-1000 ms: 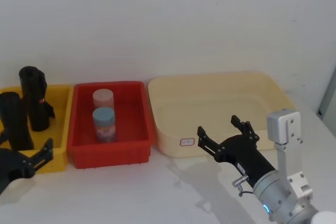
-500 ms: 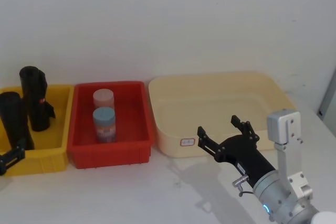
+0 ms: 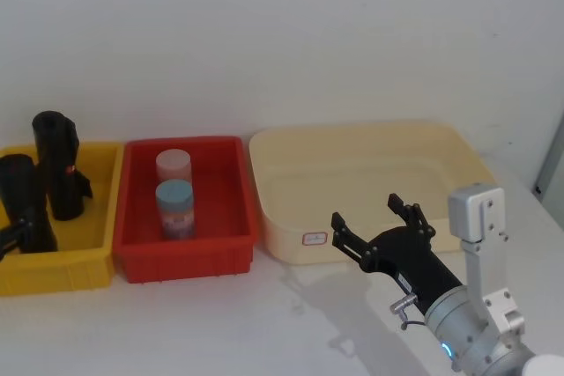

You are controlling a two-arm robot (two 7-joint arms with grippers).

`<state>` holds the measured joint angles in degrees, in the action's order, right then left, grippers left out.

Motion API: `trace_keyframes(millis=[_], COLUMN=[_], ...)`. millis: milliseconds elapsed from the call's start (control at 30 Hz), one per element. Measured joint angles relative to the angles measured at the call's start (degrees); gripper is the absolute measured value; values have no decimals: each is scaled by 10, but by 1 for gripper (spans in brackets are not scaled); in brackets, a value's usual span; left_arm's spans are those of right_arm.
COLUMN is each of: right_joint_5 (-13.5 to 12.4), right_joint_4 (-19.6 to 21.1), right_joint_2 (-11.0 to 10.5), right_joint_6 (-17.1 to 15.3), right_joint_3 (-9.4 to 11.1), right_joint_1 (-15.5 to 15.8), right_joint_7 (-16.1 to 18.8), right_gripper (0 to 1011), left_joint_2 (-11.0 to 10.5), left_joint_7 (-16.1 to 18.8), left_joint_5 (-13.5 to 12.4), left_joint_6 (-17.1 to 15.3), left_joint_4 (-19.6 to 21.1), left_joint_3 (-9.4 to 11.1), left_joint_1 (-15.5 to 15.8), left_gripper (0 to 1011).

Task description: Pick up the garbage bag with the one hand and transfer it to the other hand.

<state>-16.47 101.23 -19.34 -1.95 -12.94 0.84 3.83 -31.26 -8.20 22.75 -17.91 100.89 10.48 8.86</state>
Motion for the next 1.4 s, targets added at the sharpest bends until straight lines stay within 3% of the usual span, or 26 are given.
trace_keyframes(millis=[533, 1033, 1400], right_joint_5=[0, 0, 0], right_joint_4=[0, 0, 0], right_joint_2=[0, 0, 0], right_joint_6=[0, 0, 0], right_joint_3=[0, 0, 0], right_joint_1=[0, 0, 0], right_joint_7=[0, 0, 0], right_gripper=[1001, 1000, 1001], left_joint_2=[15, 46, 58], left_joint_7=[-36, -92, -111], left_joint_5=[-14, -23, -27], left_joint_6=[1, 52, 72], left_joint_4=[-92, -198, -236], left_joint_3=[22, 52, 63], left_joint_1=[73, 137, 159], left_gripper=[1001, 1001, 765])
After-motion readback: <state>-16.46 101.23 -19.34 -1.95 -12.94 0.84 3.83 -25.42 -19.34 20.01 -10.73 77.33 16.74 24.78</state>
